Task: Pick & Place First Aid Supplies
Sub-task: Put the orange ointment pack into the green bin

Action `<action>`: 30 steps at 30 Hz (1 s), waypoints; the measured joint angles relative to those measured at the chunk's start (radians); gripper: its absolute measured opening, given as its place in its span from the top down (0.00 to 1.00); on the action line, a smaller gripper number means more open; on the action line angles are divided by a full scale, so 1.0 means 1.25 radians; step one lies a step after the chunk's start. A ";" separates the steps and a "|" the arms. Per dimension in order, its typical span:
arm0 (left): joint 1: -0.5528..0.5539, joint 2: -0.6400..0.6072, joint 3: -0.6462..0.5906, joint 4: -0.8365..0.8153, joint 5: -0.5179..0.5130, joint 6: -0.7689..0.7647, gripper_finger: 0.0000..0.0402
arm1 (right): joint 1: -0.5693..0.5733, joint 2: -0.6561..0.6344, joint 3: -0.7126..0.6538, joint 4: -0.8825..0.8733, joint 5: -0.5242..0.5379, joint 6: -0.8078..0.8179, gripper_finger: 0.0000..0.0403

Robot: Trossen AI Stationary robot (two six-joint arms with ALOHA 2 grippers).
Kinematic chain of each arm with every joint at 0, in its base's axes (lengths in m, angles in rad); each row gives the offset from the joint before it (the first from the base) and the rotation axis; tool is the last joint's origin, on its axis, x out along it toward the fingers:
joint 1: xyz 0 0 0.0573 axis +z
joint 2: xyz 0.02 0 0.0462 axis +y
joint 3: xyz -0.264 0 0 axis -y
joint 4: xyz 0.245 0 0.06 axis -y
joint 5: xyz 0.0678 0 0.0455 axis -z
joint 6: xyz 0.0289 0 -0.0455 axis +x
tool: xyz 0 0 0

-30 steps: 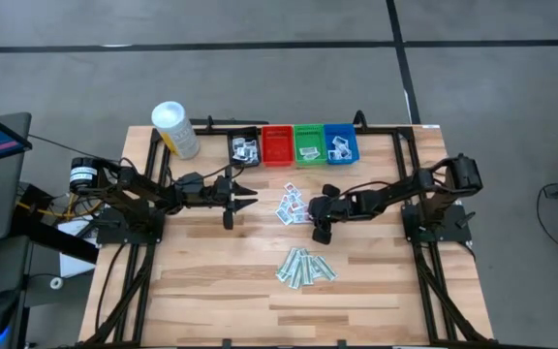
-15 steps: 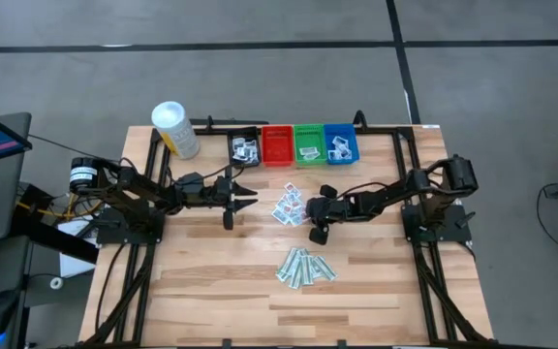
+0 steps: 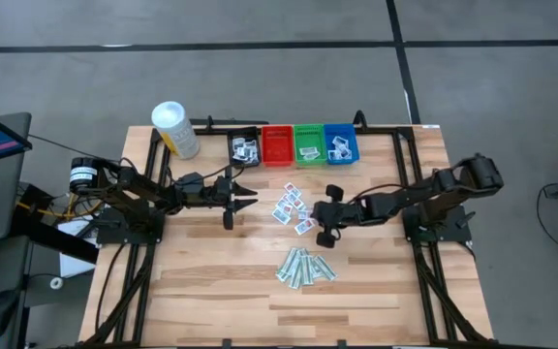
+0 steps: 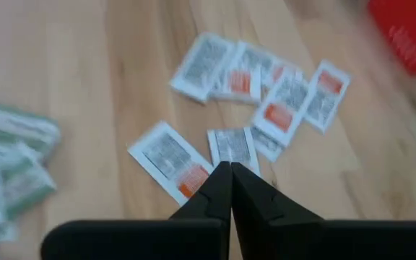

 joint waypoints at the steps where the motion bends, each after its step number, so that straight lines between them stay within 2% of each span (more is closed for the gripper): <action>1: 0.000 0.000 0.000 0.000 0.000 0.000 0.75 | 0.004 -0.007 0.001 0.006 0.003 0.000 1.00; 5: 0.000 0.000 0.000 -0.003 0.000 0.000 0.75 | 0.007 -0.013 0.001 0.010 0.003 0.000 1.00; 11: 0.000 0.000 0.000 -0.003 0.000 0.000 0.75 | -0.003 0.018 0.002 0.087 0.003 -0.004 0.96; 25: 0.000 0.000 0.000 -0.003 0.000 0.000 0.75 | -0.076 0.173 0.002 0.174 0.004 0.002 0.66; 30: 0.000 0.000 0.000 -0.003 0.000 0.000 0.75 | -0.078 0.180 0.004 0.180 -0.045 0.003 0.56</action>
